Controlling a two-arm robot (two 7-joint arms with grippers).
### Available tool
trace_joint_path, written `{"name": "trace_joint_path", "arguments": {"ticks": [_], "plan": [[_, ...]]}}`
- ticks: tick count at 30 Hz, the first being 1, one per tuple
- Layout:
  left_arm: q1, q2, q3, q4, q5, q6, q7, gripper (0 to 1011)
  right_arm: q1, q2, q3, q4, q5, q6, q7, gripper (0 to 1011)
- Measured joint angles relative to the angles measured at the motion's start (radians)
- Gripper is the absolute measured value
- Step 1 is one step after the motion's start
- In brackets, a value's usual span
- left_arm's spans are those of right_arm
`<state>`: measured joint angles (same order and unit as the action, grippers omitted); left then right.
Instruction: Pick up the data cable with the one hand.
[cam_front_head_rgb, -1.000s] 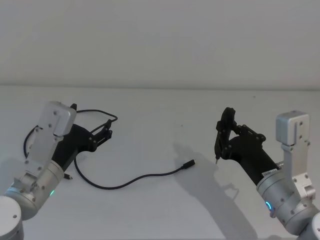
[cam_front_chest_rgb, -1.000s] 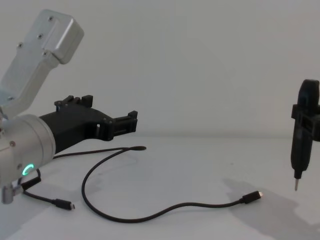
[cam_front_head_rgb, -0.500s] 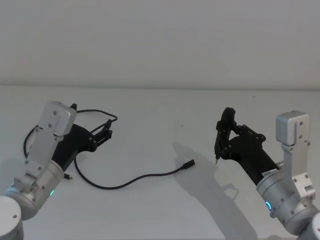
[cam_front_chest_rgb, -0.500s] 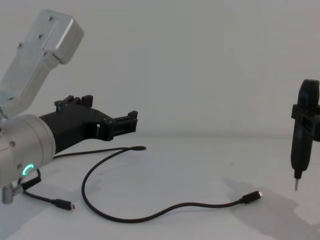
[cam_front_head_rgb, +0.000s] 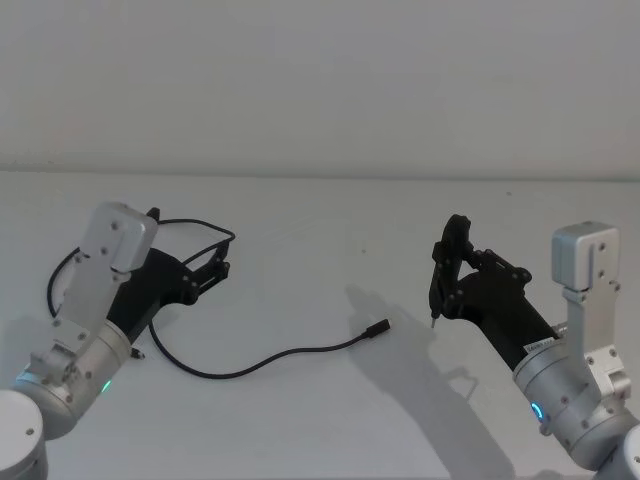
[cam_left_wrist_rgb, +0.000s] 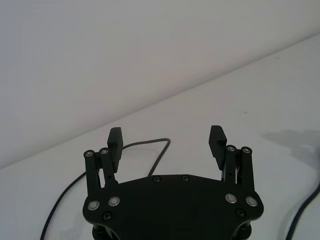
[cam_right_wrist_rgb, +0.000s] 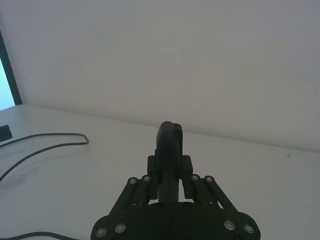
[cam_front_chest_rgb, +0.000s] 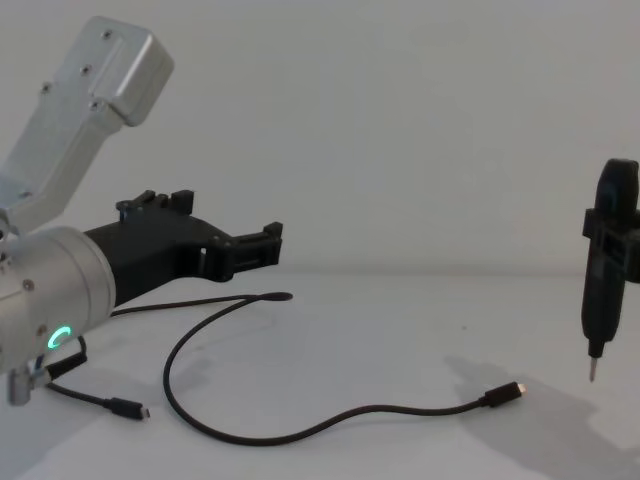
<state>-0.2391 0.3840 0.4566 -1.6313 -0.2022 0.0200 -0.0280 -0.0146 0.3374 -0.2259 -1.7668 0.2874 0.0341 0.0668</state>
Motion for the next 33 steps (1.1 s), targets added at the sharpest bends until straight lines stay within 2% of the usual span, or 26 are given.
{"name": "trace_joint_path", "arguments": {"ticks": [3, 14, 25, 28, 33], "plan": [[-0.002, 0.004, 0.003, -0.004, -0.004, 0.005, -0.016, 1001, 0.0, 0.0, 0.0, 0.0, 0.0, 0.0, 0.0, 274], [-0.02, 0.049, 0.014, -0.028, -0.038, 0.042, -0.132, 1001, 0.0, 0.0, 0.0, 0.0, 0.0, 0.0, 0.0, 274], [-0.07, 0.152, 0.013, -0.024, -0.095, 0.092, -0.344, 1001, 0.0, 0.0, 0.0, 0.0, 0.0, 0.0, 0.0, 275], [-0.095, 0.183, 0.014, -0.004, -0.107, 0.095, -0.415, 1001, 0.0, 0.0, 0.0, 0.0, 0.0, 0.0, 0.0, 275], [-0.129, 0.211, 0.022, 0.03, -0.113, 0.09, -0.483, 1001, 0.0, 0.0, 0.0, 0.0, 0.0, 0.0, 0.0, 274]]}}
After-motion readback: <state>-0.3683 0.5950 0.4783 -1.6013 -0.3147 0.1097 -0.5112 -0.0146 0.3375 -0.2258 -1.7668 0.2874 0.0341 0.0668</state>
